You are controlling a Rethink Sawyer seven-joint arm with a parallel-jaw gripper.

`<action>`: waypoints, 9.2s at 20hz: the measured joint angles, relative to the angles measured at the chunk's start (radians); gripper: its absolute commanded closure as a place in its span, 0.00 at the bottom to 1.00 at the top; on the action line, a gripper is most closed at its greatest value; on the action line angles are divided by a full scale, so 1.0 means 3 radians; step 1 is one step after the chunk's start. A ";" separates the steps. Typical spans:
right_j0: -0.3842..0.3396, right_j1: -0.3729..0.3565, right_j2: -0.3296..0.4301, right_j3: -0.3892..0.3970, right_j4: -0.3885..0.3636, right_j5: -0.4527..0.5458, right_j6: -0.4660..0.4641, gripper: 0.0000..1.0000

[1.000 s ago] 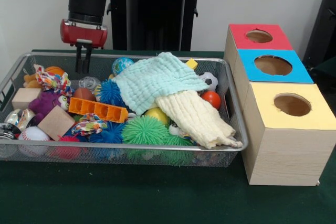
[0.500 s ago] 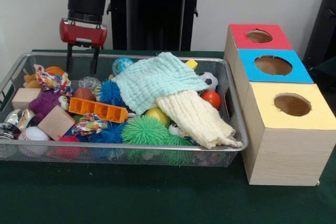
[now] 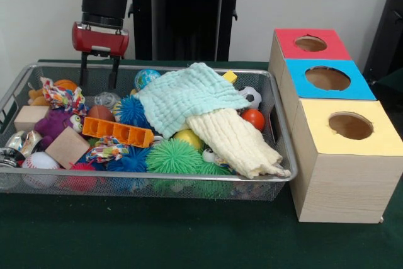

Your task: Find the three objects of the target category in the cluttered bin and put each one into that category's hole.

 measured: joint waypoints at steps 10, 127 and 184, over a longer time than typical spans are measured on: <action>0.0011 0.0000 0.0002 0.0000 0.0000 0.0001 0.0000 0.00; 0.0219 0.0499 -0.0280 -0.0238 -0.0068 -0.0257 0.0000 0.00; 0.0332 0.0701 -0.0558 -0.0403 0.0081 -0.0586 0.0000 1.00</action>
